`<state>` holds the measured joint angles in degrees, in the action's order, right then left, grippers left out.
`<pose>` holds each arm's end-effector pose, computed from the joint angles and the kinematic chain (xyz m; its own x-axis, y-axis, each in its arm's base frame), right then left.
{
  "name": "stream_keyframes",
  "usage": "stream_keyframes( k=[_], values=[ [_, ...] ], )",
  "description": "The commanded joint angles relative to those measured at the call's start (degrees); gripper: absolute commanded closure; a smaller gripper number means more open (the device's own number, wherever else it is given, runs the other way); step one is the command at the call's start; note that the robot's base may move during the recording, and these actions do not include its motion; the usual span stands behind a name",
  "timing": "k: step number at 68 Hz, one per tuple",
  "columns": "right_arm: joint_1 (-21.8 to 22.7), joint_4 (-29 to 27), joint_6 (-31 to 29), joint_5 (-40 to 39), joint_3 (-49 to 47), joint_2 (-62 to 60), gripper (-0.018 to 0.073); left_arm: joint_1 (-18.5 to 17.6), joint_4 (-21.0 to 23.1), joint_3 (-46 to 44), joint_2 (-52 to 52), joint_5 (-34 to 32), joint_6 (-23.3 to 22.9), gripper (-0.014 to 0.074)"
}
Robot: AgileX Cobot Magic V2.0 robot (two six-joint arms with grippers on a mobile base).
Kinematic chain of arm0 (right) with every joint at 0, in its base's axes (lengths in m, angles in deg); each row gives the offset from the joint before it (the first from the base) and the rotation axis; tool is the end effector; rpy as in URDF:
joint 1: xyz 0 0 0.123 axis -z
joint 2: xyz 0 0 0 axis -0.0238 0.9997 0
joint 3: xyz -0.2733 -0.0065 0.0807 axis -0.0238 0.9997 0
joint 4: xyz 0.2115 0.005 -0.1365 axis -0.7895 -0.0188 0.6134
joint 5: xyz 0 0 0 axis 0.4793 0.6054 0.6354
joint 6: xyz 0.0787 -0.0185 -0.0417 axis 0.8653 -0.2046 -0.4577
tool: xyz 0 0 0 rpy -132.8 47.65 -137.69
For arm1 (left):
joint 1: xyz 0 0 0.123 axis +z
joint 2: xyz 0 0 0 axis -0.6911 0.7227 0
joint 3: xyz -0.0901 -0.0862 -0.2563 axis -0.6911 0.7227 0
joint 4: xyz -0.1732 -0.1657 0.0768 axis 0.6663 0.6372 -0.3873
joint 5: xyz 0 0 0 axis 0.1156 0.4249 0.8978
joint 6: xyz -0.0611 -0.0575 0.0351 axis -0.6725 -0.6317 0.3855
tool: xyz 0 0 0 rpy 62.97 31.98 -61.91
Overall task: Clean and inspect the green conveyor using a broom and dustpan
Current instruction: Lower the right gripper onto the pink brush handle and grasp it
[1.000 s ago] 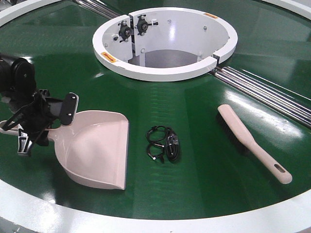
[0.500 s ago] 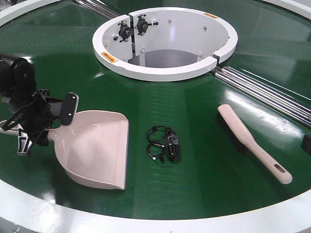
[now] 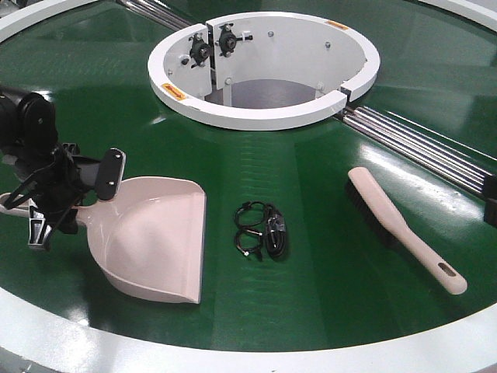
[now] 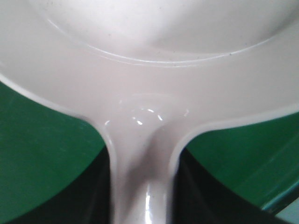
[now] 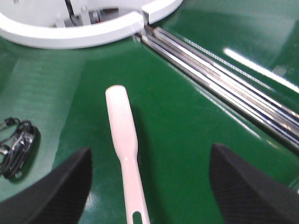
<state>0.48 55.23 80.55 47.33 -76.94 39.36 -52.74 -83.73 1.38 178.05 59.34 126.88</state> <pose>0.1683 0.0012 0.3322 -0.5199 -0.0126 -0.8541 -0.0051 0.9999 -0.0117 0.3675 -0.0490 0.2196 0.0043 0.9969 0.0782 0.9852 -0.0177 0.1707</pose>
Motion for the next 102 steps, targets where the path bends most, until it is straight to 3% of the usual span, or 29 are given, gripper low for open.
stream_keyframes(
  k=[1,19,36,45,80,102],
  values=[
    [0.1,-0.4,-1.5,-0.3,-4.4,3.0,-0.0020,-0.4,0.7,-1.6,-2.6,-1.3,-0.9,0.0521],
    [-0.1,-0.8,-4.7,13.2,-16.9,17.0,-0.0024,-0.4,0.7,-1.6,-2.6,-1.3,-0.9,0.0521],
    [-7.9,2.5,-6.3,26.1,-26.9,30.4,-0.0022,-0.4,0.7,-1.6,-2.6,-1.3,-0.9,0.0521],
    [-7.8,4.3,-5.2,31.8,-30.3,37.4,-0.0022,-0.4,0.7,-1.6,-2.6,-1.3,-0.9,0.0521],
    [-7.8,4.9,-6.1,32.8,-30.9,51.0,-0.0015,-0.4,0.7,-1.6,-2.6,-1.3,-0.9,0.0521],
    [-7.8,5.0,-7.6,32.0,-30.9,55.6,0.0081,-0.4,0.7,-1.6,-2.6,-1.2,-0.9,0.0521]
  ],
)
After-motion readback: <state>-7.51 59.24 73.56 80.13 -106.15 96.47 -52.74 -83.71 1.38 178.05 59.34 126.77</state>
